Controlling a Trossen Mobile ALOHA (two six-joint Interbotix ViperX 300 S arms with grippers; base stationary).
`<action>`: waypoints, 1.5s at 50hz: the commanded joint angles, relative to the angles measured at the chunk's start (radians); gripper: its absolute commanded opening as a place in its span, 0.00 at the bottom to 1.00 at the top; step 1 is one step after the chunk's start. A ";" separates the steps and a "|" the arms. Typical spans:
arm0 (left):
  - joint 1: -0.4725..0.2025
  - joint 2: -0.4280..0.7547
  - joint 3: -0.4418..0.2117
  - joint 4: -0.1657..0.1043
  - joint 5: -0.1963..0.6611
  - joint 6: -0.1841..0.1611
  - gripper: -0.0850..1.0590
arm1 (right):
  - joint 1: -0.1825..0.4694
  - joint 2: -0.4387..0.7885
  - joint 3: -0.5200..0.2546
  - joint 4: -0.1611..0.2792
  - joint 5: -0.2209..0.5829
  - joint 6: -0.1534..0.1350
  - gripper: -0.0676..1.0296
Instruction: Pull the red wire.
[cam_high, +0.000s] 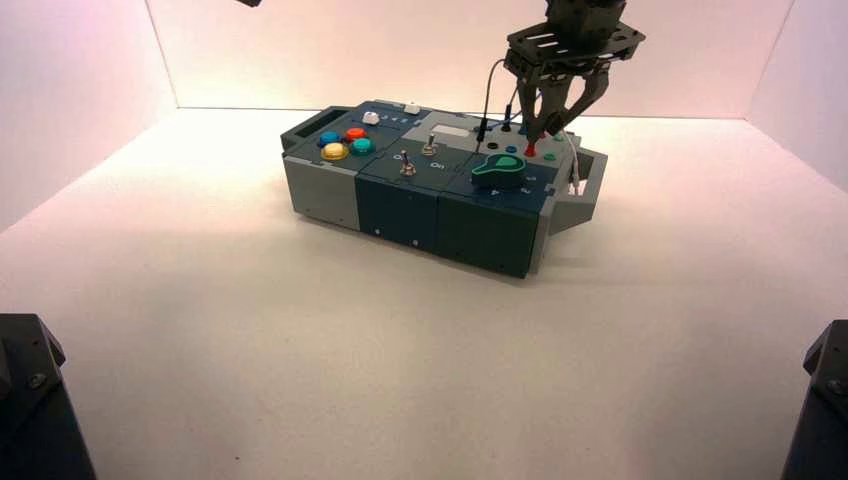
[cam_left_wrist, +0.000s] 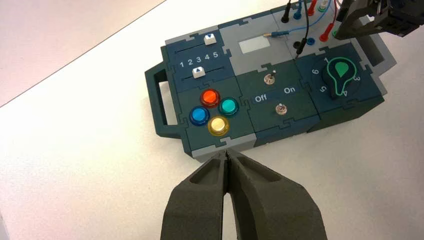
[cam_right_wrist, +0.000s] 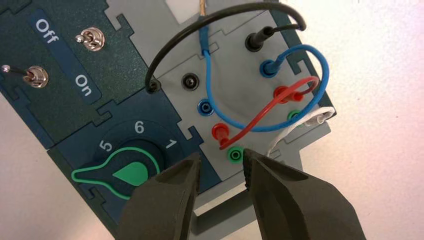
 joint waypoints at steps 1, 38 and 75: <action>-0.003 -0.009 -0.034 0.002 -0.008 0.000 0.05 | -0.003 -0.011 -0.031 -0.005 -0.020 0.002 0.48; -0.003 -0.009 -0.032 0.002 -0.008 0.000 0.05 | -0.002 0.072 -0.097 -0.005 0.026 0.000 0.45; -0.003 -0.011 -0.032 0.003 -0.008 0.003 0.05 | -0.003 0.084 -0.114 -0.034 0.063 -0.003 0.05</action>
